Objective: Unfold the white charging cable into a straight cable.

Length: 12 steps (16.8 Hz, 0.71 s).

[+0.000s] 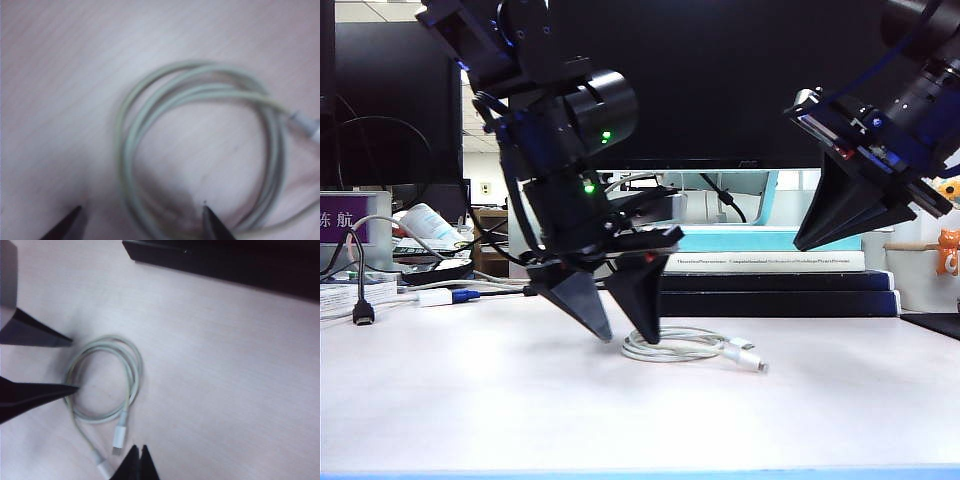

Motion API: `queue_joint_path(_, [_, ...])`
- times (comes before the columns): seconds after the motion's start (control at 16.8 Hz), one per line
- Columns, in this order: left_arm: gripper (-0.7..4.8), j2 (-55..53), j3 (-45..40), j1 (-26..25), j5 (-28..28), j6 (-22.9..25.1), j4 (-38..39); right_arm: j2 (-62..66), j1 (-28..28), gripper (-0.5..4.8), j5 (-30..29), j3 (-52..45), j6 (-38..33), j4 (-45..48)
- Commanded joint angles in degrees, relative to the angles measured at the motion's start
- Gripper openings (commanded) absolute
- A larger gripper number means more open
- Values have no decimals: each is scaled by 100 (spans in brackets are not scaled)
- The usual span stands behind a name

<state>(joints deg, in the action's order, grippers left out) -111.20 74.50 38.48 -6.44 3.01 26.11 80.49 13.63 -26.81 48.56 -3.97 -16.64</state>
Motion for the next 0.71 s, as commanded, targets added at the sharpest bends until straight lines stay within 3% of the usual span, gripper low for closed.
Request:
queue_joint_path(0.06, [230,-94,-2,22,-131,-46,-81,-20,0,-5,-33,24,17,26])
queue_joint_path(0.12, [200,-94,-2,22,-131,-46,-103,-20,0,-5,-33,24,17,28])
queue_joint_path(0.18, [68,-94,-2,20,-129,-44,-125,-20,0,-5,-33,24,17,46])
queue_joint_path(0.24, [-6,-94,-2,20,-129,-22,-133,-20,0,-5,-33,24,17,70])
queue_joint_path(0.71, [-5,975,7,-136,-251,433,-815,-439,-4,-6,-61,46,-74,179])
